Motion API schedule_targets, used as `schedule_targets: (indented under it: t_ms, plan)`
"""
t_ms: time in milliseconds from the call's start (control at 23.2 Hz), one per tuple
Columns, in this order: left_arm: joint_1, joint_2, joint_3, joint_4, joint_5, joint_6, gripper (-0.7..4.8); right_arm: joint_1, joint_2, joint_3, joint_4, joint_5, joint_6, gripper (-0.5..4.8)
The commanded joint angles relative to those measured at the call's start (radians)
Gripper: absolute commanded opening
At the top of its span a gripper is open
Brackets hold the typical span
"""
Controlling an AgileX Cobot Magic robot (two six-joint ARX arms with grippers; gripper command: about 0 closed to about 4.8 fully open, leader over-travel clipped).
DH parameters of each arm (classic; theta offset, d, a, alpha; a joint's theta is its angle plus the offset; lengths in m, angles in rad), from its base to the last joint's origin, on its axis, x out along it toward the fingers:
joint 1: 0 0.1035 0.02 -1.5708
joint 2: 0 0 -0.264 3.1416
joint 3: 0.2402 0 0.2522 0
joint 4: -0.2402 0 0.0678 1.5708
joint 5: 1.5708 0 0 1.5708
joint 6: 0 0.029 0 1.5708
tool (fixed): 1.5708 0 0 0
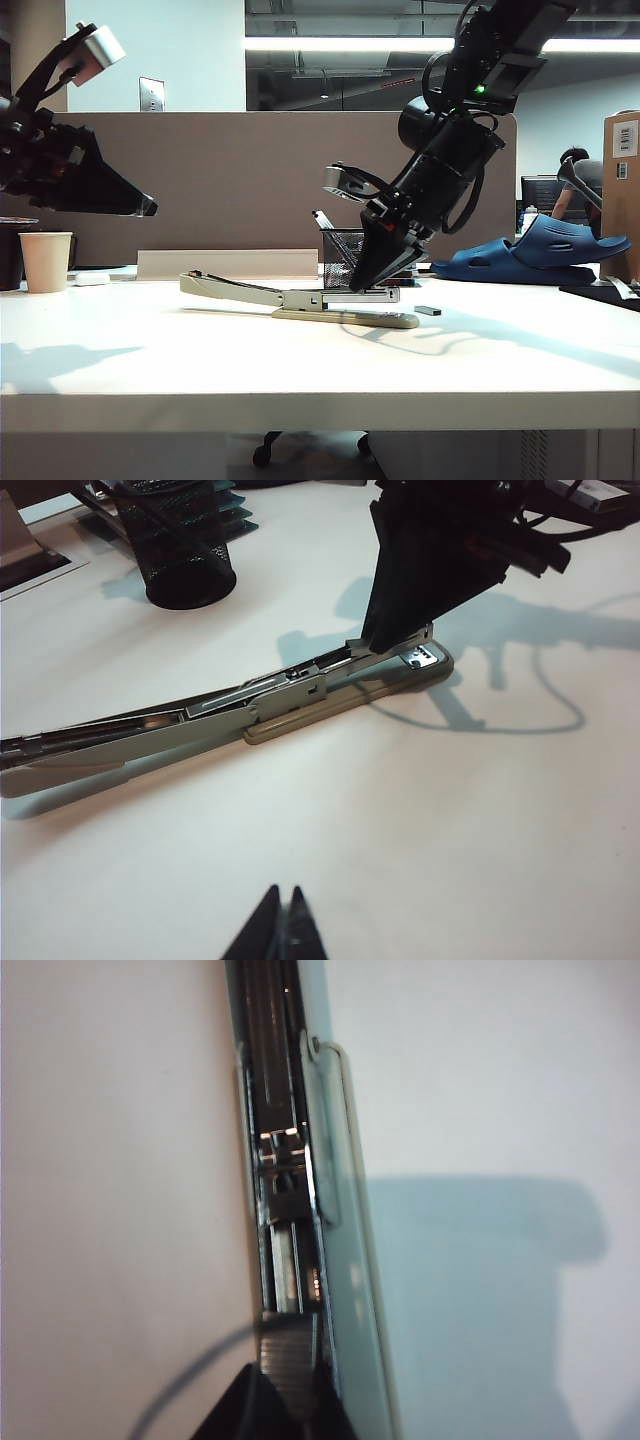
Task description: Pick up a set of staples and put them into the open stapler.
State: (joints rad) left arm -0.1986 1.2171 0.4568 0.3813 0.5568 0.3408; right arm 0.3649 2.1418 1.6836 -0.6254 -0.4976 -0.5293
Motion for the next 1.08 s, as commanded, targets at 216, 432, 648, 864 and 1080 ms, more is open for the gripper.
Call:
schedule_targets:
  t_ms: [216,432,648,864,1080]
  plan:
    - [0.001,-0.002,0.001,0.008,0.005,0.000,-0.05,0.003,-0.004,0.040,-0.006,0.000,-0.003,0.51]
    - [0.001,-0.002,0.001,0.007,0.005,0.000,-0.05,0.002,-0.002,0.040,-0.009,0.003,-0.007,0.51]
    - [0.001,-0.002,0.001,0.002,0.005,0.000,-0.05,0.002,-0.002,0.040,0.000,0.006,-0.029,0.51]
    - [0.001,-0.002,0.001,-0.006,0.005,0.000,-0.05,0.002,0.000,0.039,-0.008,0.006,-0.029,0.51]
    - [0.001,-0.002,0.001,-0.006,0.005,0.000,-0.05,0.002,0.010,0.039,-0.013,0.005,-0.029,0.51]
